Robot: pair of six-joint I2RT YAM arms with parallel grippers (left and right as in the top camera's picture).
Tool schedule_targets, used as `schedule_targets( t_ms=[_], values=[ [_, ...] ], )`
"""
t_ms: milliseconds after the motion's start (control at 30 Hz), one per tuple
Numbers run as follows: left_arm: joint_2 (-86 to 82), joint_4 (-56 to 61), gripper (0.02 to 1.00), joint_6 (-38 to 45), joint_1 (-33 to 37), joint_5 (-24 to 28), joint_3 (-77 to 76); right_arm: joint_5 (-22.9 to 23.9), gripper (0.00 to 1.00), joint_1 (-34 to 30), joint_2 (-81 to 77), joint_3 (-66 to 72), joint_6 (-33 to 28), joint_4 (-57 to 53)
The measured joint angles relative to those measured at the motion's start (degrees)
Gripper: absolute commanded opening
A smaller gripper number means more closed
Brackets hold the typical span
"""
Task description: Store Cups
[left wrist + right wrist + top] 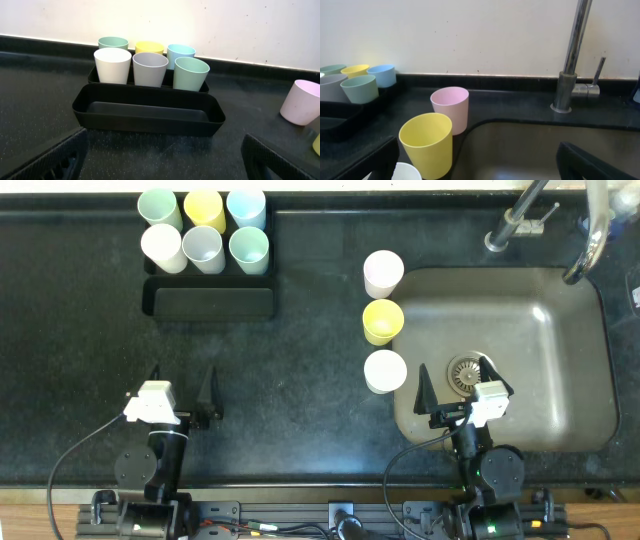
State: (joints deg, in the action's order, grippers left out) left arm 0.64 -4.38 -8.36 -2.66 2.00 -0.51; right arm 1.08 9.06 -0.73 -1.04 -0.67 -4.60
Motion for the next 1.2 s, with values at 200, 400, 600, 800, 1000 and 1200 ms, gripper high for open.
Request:
schedule_targets(
  t_ms=[200,400,600,800,1000,1200],
  values=[
    [0.0,0.0,1.000,0.0,0.0,0.0,0.0,0.0,0.998,0.0,0.0,0.0,0.0,0.0],
    [0.0,0.0,1.000,0.0,0.0,0.0,0.0,0.0,0.996,0.0,0.0,0.0,0.0,0.0],
    [0.0,0.0,1.000,0.0,0.0,0.0,0.0,0.0,0.998,0.0,0.0,0.0,0.0,0.0],
    [0.0,-0.1,1.000,0.0,0.0,-0.4,0.0,0.0,1.000,0.0,0.0,0.0,0.0,0.0],
    [0.0,-0.2,1.000,0.0,0.0,-1.0,0.0,0.0,0.998,0.0,0.0,0.0,0.0,0.0],
    [0.0,-0.2,1.000,0.0,0.0,-1.7,0.0,0.0,0.998,0.0,0.0,0.0,0.0,0.0]
  ],
)
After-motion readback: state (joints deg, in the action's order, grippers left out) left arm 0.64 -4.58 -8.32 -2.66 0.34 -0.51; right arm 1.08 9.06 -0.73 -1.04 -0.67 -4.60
